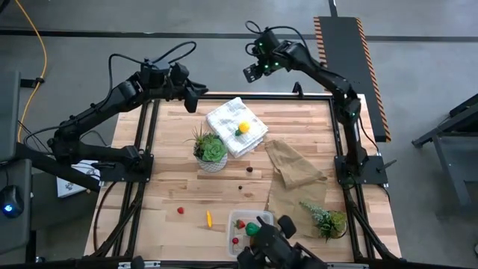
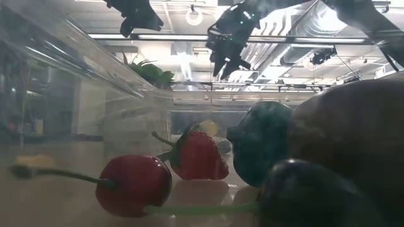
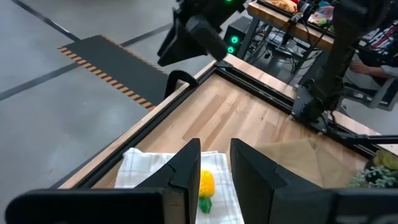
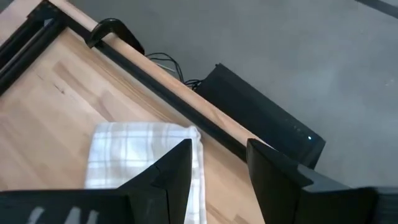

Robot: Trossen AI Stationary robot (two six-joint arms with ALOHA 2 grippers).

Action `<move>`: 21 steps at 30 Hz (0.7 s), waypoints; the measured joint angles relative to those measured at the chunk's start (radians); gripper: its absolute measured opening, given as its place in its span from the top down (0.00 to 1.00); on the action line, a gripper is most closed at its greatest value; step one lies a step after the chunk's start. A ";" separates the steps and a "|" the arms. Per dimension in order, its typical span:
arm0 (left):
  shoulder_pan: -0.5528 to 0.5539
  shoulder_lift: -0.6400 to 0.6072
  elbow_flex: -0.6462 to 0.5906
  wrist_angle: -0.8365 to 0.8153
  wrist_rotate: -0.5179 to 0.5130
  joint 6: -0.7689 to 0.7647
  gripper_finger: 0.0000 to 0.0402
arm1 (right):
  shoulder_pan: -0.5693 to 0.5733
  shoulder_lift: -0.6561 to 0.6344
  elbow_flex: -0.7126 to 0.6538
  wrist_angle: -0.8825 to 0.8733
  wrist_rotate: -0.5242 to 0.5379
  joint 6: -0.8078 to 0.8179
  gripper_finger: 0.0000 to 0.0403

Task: Pick and placing Produce into tupperware
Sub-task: Put the yellow pineapple into the transparent bin

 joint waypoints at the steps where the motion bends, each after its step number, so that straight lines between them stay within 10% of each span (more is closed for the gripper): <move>1: -0.001 0.000 0.000 0.000 0.004 -0.003 0.81 | 0.000 0.003 0.000 0.003 0.005 0.000 0.64; 21: -0.002 0.000 0.000 -0.004 0.008 -0.011 0.81 | 0.042 0.122 0.001 -0.175 -0.162 -0.138 0.48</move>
